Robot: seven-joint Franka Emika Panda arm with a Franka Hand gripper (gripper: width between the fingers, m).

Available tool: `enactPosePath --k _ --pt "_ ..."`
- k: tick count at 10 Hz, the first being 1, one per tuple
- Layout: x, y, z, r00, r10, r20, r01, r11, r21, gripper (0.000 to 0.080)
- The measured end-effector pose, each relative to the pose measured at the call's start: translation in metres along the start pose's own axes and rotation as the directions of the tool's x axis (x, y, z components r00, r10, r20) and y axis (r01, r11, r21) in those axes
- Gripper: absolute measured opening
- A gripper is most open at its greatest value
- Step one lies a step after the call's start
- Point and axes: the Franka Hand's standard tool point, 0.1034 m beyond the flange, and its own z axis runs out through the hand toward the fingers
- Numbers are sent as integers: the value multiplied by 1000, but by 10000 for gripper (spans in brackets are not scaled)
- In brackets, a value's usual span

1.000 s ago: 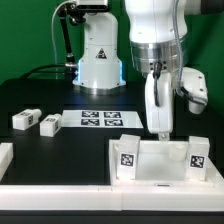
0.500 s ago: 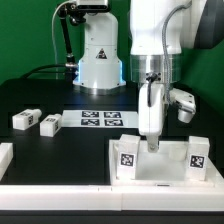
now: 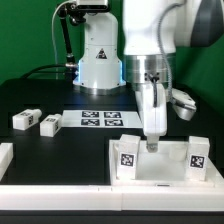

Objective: Assemble square table

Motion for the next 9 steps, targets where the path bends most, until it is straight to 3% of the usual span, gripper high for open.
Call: enactPosePath --k 2,6,7,8,9 --pt "10 7 1 990 -139 5 139 990 -15 649" --pt "7 7 3 995 -104 5 105 994 -17 649" --pt "-2 8 4 1000 -20 4 20 1000 -10 649" --pt "-9 8 6 999 46 -3 -46 999 22 649" --pt "-15 11 9 998 60 -9 -60 998 27 649"
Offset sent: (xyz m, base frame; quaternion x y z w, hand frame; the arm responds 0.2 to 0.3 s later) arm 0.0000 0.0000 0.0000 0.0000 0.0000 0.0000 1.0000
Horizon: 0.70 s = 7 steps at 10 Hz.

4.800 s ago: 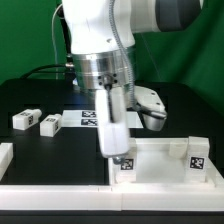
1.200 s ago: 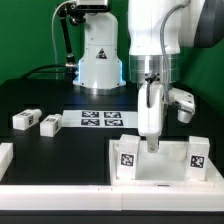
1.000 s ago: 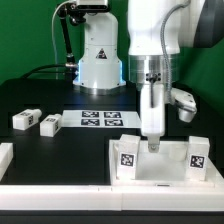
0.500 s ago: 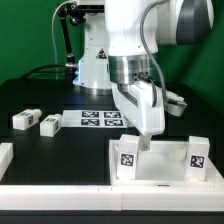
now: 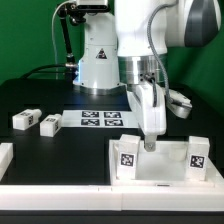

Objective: Assemble square table

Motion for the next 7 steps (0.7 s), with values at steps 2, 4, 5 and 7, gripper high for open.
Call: enactPosePath --k 2,4,5,7 --pt "-1 5 6 1000 -14 -6 14 1000 -9 649" --pt "9 4 3 994 -109 -14 110 993 51 649" --pt "14 4 2 991 -131 1 131 990 57 649" --pt "14 4 2 990 -143 4 142 988 55 649"
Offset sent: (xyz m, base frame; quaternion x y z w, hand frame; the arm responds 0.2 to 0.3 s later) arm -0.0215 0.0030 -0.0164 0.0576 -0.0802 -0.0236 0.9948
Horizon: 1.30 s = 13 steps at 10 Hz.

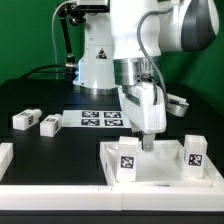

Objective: Assemble square table

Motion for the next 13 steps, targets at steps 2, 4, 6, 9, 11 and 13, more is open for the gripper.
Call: enactPosePath --k 2,4,6,9,11,13 --pt "0 0 0 1000 0 0 0 1000 0 649" --pt "0 0 0 1000 0 0 0 1000 0 649" --pt "16 6 -3 997 60 41 -61 998 9 649" --pt "26 23 -6 992 93 89 -89 995 -40 649" --pt "20 32 3 992 99 83 -93 994 -63 649" --pt "14 38 15 992 100 77 -92 991 -98 649"
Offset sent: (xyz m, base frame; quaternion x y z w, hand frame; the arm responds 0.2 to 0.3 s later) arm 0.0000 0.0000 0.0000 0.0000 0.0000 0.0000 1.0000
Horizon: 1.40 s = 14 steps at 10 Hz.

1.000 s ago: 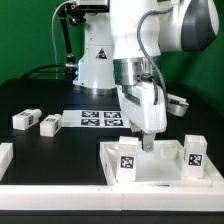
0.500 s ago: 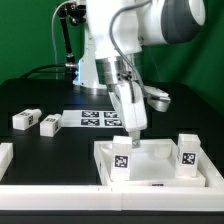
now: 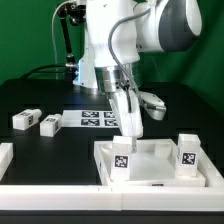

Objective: Assemble square table

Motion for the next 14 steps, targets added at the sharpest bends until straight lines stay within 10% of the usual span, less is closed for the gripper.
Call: enactPosePath --k 3,6,14 --pt "-1 -1 2 1000 -15 -6 15 1000 -12 637" --pt "0 -1 2 1000 -15 -6 15 1000 -13 134" --pt "0 -1 2 1000 -14 -6 14 1000 -12 54"
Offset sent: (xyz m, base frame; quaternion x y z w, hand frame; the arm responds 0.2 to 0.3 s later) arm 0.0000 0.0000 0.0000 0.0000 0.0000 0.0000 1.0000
